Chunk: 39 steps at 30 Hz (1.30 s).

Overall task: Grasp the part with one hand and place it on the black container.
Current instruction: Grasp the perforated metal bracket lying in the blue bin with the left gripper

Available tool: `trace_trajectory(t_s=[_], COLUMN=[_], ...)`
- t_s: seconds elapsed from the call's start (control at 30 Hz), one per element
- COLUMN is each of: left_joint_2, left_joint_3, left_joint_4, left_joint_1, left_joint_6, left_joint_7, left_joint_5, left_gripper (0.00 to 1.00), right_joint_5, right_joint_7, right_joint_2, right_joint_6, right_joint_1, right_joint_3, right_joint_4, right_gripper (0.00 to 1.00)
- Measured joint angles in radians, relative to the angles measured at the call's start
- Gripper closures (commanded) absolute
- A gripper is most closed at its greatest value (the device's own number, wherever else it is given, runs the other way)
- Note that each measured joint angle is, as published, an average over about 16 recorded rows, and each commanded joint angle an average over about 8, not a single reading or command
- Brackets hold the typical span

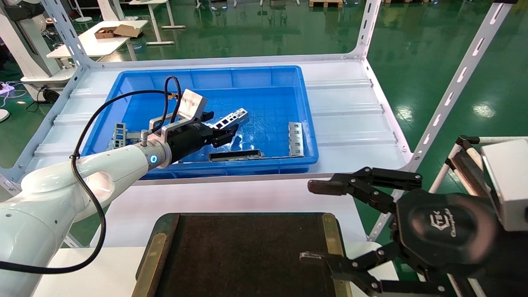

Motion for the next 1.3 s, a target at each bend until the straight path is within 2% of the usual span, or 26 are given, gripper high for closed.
trace_trajectory(t_s=[0.57,0.87,1.1,1.3], left_joint_2=[-0.002,-0.008,-0.035,-0.084], left_joint_3=[0.012,0.009,0.001,-0.003], left_joint_4=[-0.006,-0.015,-0.027,-0.042], left_joint_1=[0.006,-0.008,-0.030,-0.041], left_joint_6=[-0.009,0.029,0.143,0.339], left_joint_7=[-0.027,-0.040,-0.042,-0.044], left_joint_5=[-0.010,-0.029,-0.050,-0.065], left_gripper=[1.00,1.00,1.00,1.00], right_joint_5=[0.001,0.001,0.002,0.002], right_joint_7=[-0.001,-0.001,-0.001,-0.001], right_joint_2=[0.000,0.001,0.001,0.001], right_joint_6=[0.001,0.001,0.001,0.001], right_joint_1=[0.000,0.000,0.000,0.001], right_joint_3=[-0.001,-0.002,-0.002,-0.003], right_joint_4=[0.000,0.000,0.000,0.000], right_gripper=[1.00,1.00,1.00,1.00])
